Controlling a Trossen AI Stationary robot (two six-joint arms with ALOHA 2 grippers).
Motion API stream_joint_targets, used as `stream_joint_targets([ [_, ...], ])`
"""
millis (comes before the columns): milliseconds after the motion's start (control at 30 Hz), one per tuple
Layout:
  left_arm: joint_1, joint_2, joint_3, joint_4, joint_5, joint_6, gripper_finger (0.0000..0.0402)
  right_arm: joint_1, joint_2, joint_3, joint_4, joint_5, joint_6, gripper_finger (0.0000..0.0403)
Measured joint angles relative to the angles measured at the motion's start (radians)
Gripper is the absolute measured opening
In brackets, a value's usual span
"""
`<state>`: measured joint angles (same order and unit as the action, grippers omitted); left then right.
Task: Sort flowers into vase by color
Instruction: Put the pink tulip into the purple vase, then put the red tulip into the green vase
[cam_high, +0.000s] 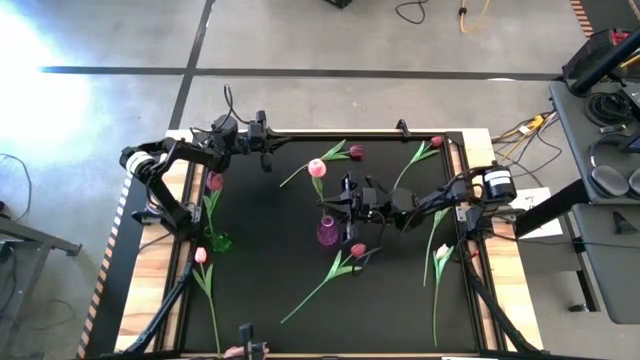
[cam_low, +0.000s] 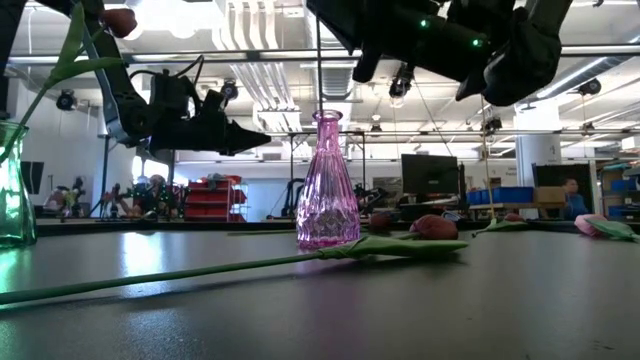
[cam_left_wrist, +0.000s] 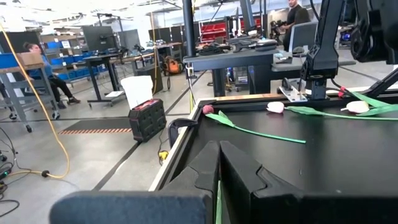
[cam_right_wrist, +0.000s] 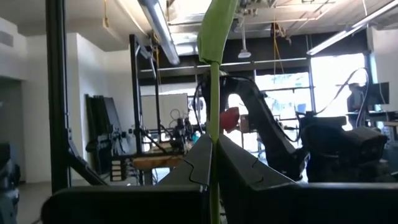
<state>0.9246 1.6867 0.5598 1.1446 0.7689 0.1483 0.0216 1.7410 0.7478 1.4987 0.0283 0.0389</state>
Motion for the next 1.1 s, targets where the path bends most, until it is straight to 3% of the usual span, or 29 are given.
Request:
stream_joint_targets([
  [467, 0.000, 0.000, -0.004, 0.000, 0.000, 0.003, 0.0000, 0.000, 0.002, -0.084, -0.003, 0.002, -0.076, 0.0013],
  [567, 0.000, 0.000, -0.004, 0.000, 0.000, 0.003, 0.0000, 0.001, 0.002, -0.098, -0.006, 0.058, -0.075, 0.0023],
  [800, 0.000, 0.000, -0.005, 0.000, 0.000, 0.000, 0.0000, 0.000, 0.002, -0.102, -0.085, 0.130, -0.066, 0.0086],
  [1100, 0.000, 0.000, -0.006, 0.000, 0.000, 0.000, 0.0000, 0.000, -0.034, -0.103, -0.211, 0.132, -0.082, 0.0162],
])
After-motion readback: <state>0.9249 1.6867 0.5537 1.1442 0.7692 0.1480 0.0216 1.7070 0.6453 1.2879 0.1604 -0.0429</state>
